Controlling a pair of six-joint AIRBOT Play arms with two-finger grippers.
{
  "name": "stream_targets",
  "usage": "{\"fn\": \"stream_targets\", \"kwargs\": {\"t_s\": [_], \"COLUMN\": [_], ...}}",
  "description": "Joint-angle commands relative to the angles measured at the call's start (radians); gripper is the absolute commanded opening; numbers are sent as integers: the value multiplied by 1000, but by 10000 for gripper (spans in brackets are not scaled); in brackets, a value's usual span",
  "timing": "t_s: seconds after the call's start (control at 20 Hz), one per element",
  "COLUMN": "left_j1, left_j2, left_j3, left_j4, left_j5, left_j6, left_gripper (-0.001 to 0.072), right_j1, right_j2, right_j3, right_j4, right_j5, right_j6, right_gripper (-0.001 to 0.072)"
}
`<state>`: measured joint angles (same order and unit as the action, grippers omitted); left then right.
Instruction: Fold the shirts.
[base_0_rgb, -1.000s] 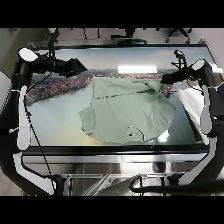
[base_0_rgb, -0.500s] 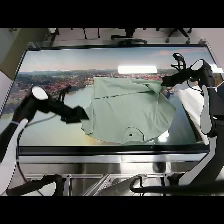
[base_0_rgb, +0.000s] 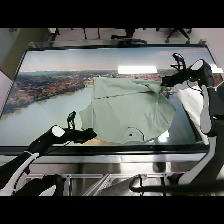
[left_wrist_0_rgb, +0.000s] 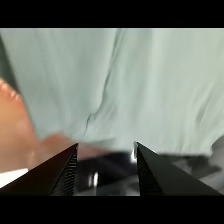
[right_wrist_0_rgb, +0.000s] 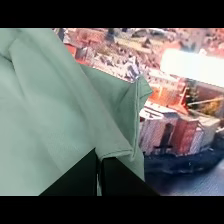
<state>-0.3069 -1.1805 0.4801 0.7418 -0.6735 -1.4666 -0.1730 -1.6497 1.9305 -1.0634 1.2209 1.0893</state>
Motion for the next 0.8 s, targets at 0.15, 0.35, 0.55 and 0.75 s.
{"fn": "stream_targets", "kwargs": {"t_s": [0.15, 0.35, 0.55, 0.75], "left_j1": [15, 220, 434, 527], "left_j2": [-135, -178, -317, -533], "left_j3": [200, 442, 728, 1020], "left_j4": [1, 96, 206, 207], "left_j5": [147, 51, -46, -188], "left_j6": [113, 159, 185, 275], "left_gripper": [10, 8, 8, 10], "right_j1": [-7, -34, 0, 169], "right_j2": [12, 42, 112, 364], "right_j3": [0, 0, -115, -554], "right_j4": [-58, -282, -284, -276], "right_j5": [5, 171, 383, 317], "right_j6": [51, 221, 328, 481], "right_gripper": [23, 22, 21, 23]}}
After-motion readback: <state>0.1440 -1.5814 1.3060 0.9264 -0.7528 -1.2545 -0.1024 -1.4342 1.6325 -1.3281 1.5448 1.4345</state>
